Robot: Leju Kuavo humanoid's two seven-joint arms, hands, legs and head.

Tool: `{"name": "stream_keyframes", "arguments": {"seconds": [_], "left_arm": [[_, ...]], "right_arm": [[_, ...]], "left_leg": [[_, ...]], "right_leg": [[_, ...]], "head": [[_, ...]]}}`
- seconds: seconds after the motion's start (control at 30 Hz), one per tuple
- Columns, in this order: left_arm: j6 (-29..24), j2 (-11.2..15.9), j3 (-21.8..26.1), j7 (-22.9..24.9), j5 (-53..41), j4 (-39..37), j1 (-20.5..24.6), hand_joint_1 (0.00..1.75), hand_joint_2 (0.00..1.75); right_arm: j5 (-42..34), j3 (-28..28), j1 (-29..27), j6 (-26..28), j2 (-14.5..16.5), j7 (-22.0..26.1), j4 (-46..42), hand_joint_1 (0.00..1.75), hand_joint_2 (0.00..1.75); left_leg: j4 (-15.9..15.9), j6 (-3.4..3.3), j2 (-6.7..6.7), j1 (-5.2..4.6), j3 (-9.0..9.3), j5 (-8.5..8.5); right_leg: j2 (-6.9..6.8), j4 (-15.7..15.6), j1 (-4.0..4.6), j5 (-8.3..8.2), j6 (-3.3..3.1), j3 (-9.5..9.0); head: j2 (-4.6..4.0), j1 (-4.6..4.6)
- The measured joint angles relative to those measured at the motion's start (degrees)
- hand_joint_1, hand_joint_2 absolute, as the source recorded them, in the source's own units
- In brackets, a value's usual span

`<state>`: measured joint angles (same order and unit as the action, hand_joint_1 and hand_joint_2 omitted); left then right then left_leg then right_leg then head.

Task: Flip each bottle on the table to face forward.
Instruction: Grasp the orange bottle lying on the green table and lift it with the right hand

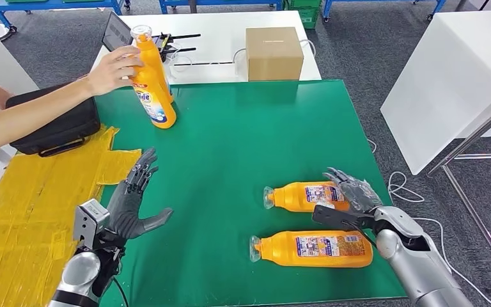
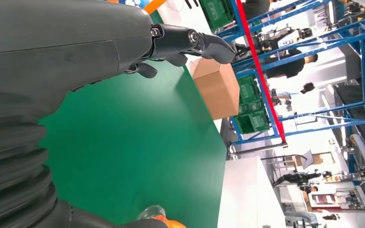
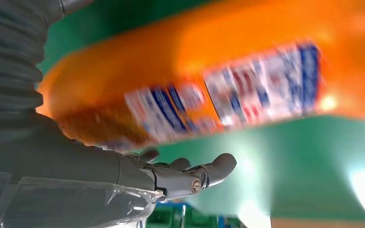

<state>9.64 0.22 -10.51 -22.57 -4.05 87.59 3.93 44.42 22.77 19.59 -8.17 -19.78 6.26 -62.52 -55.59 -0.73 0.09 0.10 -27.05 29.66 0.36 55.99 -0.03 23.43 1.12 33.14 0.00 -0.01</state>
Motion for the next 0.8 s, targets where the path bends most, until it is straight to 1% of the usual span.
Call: {"name": "stream_keyframes", "arguments": {"seconds": [0.23, 0.47, 0.53, 0.67, 0.77, 0.8], "left_arm": [[-0.1, 0.0, -0.4, 0.0, 0.7, -2.1, 1.6, 0.00, 1.75], [-0.3, -0.1, -0.4, 0.0, 0.9, -3.4, 2.3, 0.00, 1.75], [-0.5, -0.1, -0.5, 0.0, 1.1, -3.7, 2.4, 0.00, 1.75], [-0.9, -0.2, -0.5, 0.1, 1.2, -3.9, 2.4, 0.00, 1.75], [-0.9, -0.3, -0.5, 0.2, 1.2, -3.9, 2.4, 0.00, 1.75], [-0.9, -0.3, -0.5, 0.2, 1.2, -3.9, 2.4, 0.00, 1.75]], "right_arm": [[-1.0, 4.2, 3.3, -2.0, -1.5, 0.0, 5.1, 0.00, 1.75], [-1.1, 6.8, 5.3, -2.8, -2.4, -0.1, 7.5, 0.00, 1.75], [-0.2, 7.6, 5.7, -2.3, -2.6, -1.1, 8.1, 0.00, 1.75], [3.3, 9.2, 6.5, 0.7, -2.2, -4.6, 9.6, 0.00, 1.75], [4.2, 9.9, 6.8, 1.5, -1.8, -5.5, 10.4, 0.01, 1.75], [4.3, 10.0, 6.9, 1.6, -1.7, -5.6, 10.6, 0.13, 1.75]], "left_leg": [[0.0, 0.00, 0.02, 0.00, 0.05, 0.00], [0.0, 0.00, 0.02, -0.02, 0.20, 0.01], [0.0, 0.00, 0.02, -0.02, 0.25, 0.01], [0.0, -0.01, 0.05, -0.01, 0.34, 0.02], [0.0, -0.01, 0.11, -0.01, 0.49, 0.03], [0.0, -0.01, 0.12, -0.01, 0.54, 0.03]], "right_leg": [[0.01, 0.0, 0.02, 0.00, 0.00, -0.02], [0.00, 0.0, 0.01, 0.00, 0.00, -0.18], [0.00, 0.0, 0.01, 0.00, 0.00, -0.24], [0.02, 0.0, 0.01, 0.00, 0.00, -0.34], [0.06, 0.0, 0.02, 0.00, 0.00, -0.50], [0.06, -0.1, 0.02, 0.00, 0.00, -0.55]], "head": [[0.00, 0.01], [0.00, 0.01], [0.00, 0.01], [0.00, 0.01], [0.00, 0.01], [0.00, 0.01]]}}
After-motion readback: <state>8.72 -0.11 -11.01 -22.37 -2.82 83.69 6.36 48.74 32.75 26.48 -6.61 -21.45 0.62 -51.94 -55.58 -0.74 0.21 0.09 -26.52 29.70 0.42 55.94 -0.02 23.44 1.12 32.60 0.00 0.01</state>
